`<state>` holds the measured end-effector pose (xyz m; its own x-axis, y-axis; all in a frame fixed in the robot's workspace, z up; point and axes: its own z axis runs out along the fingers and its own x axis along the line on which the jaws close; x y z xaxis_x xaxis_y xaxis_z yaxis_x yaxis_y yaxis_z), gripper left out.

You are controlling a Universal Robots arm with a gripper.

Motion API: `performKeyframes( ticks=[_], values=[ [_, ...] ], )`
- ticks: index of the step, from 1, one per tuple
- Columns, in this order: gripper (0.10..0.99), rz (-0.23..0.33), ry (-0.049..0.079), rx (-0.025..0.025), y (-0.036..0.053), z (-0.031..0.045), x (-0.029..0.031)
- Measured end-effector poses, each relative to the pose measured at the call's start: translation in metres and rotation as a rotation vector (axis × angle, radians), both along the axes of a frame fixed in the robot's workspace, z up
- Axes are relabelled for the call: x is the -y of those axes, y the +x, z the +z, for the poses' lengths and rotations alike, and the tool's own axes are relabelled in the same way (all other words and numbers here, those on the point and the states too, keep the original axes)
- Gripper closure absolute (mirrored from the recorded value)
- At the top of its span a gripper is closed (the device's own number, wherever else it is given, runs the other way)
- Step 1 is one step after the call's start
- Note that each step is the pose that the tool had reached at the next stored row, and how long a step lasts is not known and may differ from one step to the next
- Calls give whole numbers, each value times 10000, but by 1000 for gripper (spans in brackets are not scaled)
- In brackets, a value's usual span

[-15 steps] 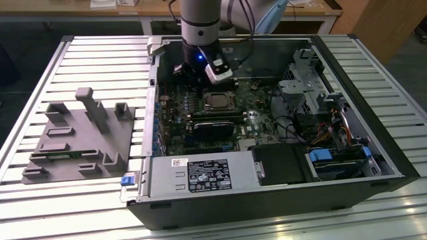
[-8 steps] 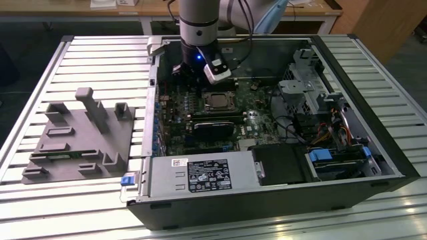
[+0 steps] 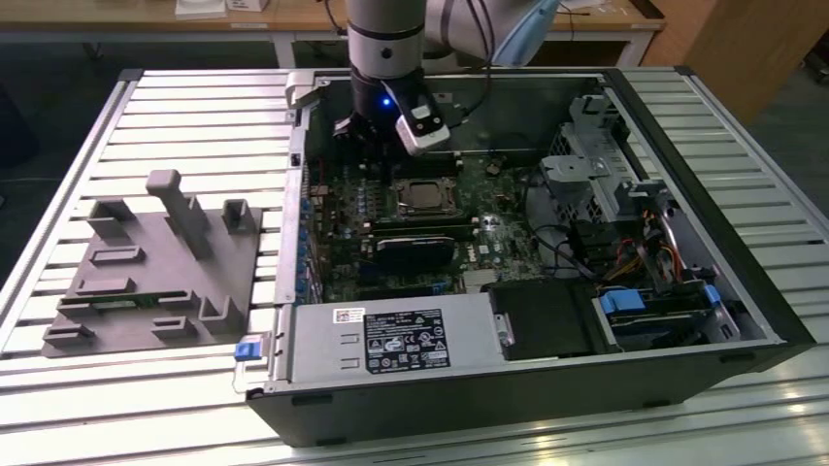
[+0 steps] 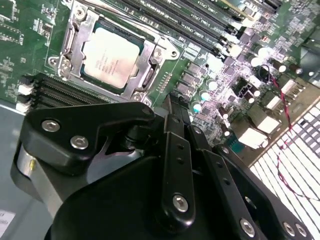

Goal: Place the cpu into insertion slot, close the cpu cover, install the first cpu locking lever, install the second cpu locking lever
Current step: 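Install the first cpu locking lever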

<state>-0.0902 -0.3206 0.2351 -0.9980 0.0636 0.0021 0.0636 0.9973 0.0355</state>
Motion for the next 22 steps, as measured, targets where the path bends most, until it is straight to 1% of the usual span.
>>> performKeyframes(
  ticks=[5,9,15,19,22],
  values=[
    [980,0,2,2,0,96,0],
    [980,0,1,0,0,152,0],
    [980,2,11,0,-13,158,0],
    [980,8,137,0,-39,157,0],
    [980,14,316,1,-61,156,0]
  ],
)
